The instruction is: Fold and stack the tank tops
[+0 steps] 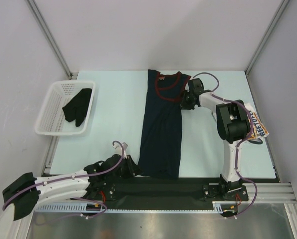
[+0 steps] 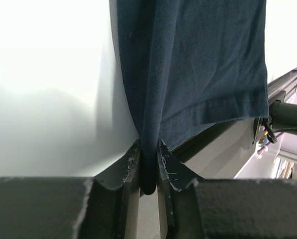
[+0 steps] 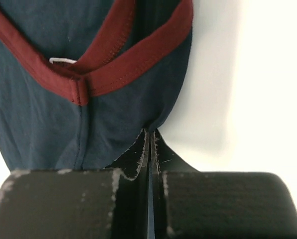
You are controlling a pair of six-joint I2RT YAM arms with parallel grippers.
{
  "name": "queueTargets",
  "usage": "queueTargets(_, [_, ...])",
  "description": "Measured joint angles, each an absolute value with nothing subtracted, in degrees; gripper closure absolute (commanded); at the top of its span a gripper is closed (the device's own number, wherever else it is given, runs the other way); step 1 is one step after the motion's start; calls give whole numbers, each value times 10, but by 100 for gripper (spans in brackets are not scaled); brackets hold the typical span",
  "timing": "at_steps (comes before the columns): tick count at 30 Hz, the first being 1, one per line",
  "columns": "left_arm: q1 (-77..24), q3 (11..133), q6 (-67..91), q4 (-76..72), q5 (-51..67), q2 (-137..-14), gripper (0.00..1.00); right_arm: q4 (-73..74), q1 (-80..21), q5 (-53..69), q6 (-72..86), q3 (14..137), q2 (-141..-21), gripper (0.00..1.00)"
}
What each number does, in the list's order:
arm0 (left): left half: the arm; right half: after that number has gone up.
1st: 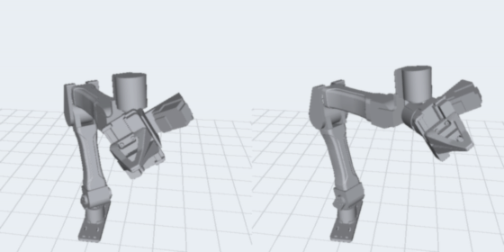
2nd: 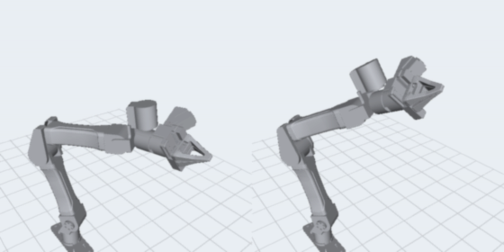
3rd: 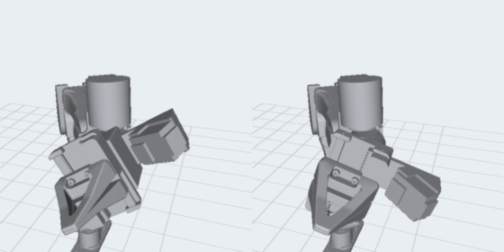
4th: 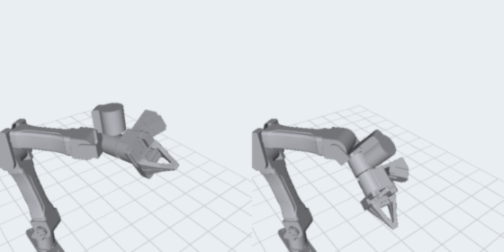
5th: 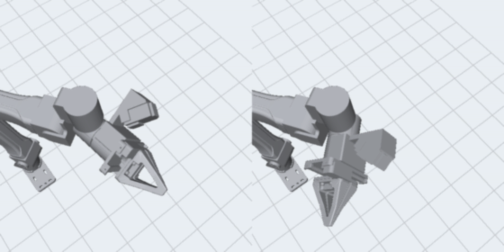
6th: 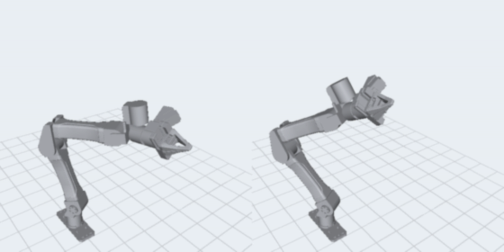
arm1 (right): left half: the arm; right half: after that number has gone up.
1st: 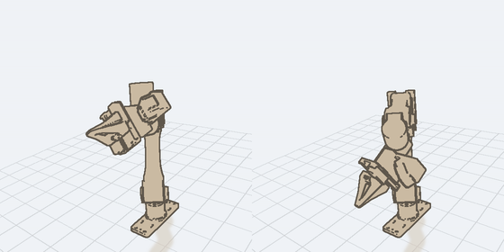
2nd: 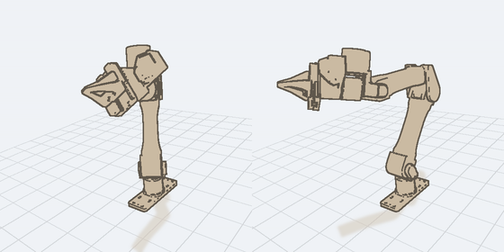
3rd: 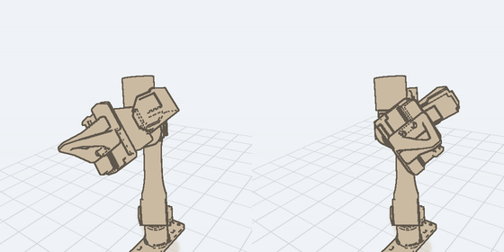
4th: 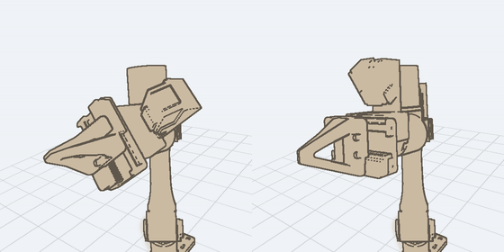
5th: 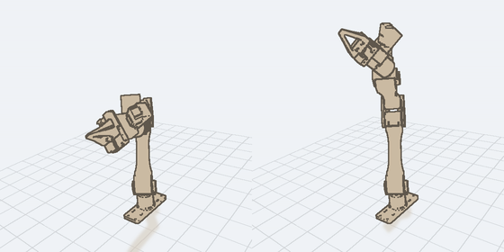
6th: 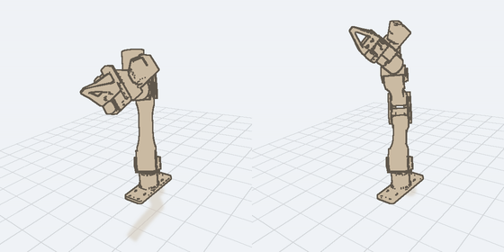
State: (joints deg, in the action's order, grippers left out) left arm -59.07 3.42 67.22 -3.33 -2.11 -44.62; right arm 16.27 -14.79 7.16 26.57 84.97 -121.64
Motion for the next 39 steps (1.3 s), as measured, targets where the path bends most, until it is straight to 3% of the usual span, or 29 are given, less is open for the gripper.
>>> queueTargets(6, [-620,34,684,-99,-18,-506,79,190,-128,81,267,880,-1231,98])
queueTargets(7, [-625,34,686,-111,-17,-519,79,197,-123,81,267,886,-1233,88])
queueTargets(8, [-632,34,690,-125,-17,-533,79,201,-119,79,266,888,-1233,67])
queueTargets(9, [-637,34,691,-136,-16,-542,79,203,-116,78,267,888,-1233,59])
queueTargets(14, [-658,34,700,-165,2,-594,73,180,-112,63,255,834,-1190,46])
queueTargets(18, [-663,34,705,-166,5,-595,55,182,-119,58,249,752,-1123,45])
queueTargets(26, [-664,33,704,-90,-11,-475,39,193,-202,33,243,580,-924,61])
queueTargets(29, [-664,33,702,-57,-16,-404,31,193,-242,47,245,525,-850,59])
queueTargets(31, [-664,33,699,-28,-25,-361,31,193,-268,55,255,483,-803,55])
queueTargets(34, [-660,33,692,13,-39,-318,42,196,-321,59,278,428,-755,53])
queueTargets(39, [-621,33,663,43,-40,-312,42,207,-433,58,338,382,-719,50])
